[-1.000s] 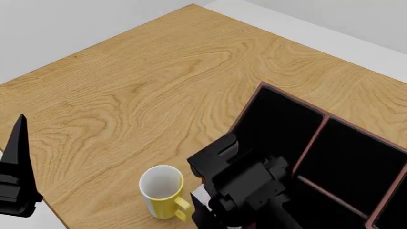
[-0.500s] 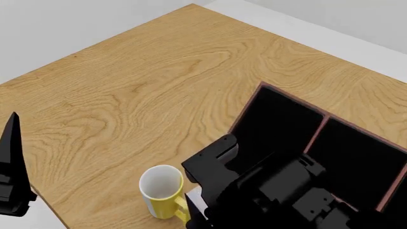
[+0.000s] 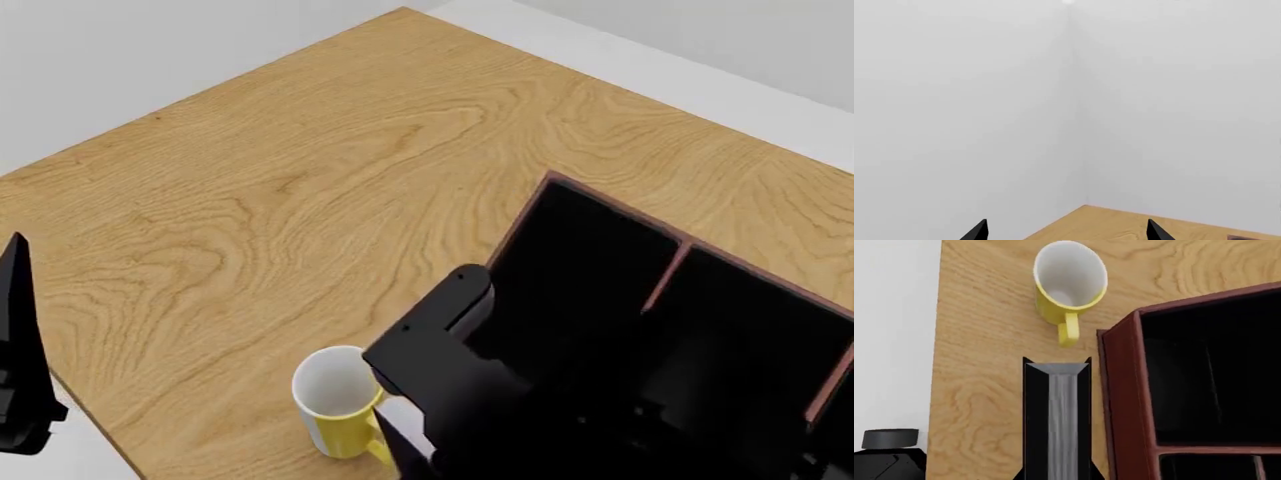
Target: Pick up the book and place it in the back compartment of the caddy.
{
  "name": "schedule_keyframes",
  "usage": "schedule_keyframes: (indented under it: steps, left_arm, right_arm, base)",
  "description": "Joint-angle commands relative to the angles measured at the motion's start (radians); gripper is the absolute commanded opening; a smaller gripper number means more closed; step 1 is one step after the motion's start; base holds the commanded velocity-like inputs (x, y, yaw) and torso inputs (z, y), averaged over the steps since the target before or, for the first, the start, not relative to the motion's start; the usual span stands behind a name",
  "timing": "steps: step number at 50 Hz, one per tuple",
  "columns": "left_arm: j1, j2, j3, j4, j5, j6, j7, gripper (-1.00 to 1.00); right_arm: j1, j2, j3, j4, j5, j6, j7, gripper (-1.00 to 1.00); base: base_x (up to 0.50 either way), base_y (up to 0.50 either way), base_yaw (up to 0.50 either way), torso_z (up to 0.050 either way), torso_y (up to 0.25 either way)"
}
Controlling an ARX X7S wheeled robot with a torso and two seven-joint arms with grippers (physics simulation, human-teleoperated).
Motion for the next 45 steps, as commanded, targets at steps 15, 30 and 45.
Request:
schedule_keyframes:
  steps: [15, 30, 45]
  left_arm:
    - [-0.036, 0.009, 0.041, -0.026, 0.043, 0.039, -0.004, 1.0]
    - [-0.031, 0.01, 0.001, -0.036, 0.016, 0.042, -0.021, 1.0]
    - [-0.02, 0.026, -0.005, -0.029, 0.04, 0.083, -0.04, 1.0]
  right_arm:
    - [0.232, 0.161, 0.098, -0.122, 0.012, 0.05, -0.133, -1.0]
    - [0.376, 0.179, 0.15, -0.115, 0.17, 0.126, -0.107, -1.0]
    - [0.469, 0.265, 0.097, -0.1, -0.05, 0.078, -0.45, -1.0]
  base:
    - [0.0, 0.0, 0.0, 0.0, 0.001]
    - [0.0, 0.0, 0.0, 0.0, 0.001]
    - [0.0, 0.0, 0.0, 0.0, 0.001]
